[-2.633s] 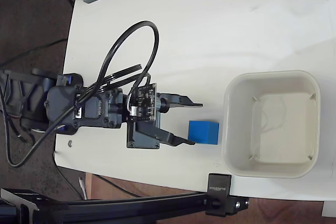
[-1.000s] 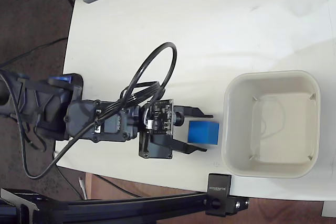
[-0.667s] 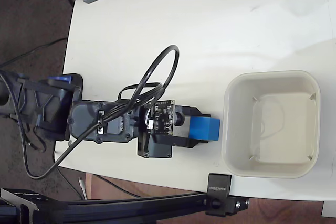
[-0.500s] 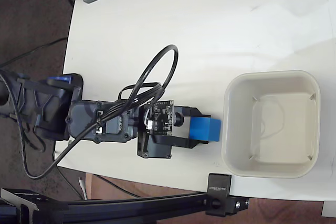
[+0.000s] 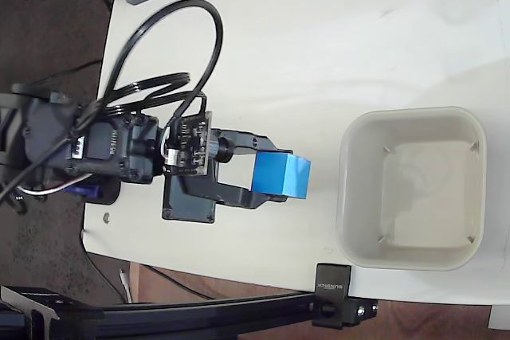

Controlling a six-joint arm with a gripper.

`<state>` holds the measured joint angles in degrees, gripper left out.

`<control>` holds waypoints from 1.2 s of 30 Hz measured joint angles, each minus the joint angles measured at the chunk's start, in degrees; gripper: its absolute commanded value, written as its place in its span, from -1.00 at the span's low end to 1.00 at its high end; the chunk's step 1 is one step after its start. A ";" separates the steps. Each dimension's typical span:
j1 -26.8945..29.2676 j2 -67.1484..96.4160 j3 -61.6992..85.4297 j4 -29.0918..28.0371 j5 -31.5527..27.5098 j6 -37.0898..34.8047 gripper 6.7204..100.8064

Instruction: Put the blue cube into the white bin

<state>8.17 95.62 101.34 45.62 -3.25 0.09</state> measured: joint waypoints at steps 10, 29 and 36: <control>-2.64 -10.63 -21.62 8.44 2.64 1.76 -0.32; -0.70 -30.94 -38.23 0.18 0.53 1.58 -0.05; 0.62 -33.22 -39.90 -0.62 0.53 1.14 0.99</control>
<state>8.79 62.40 61.44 45.00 -2.72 1.23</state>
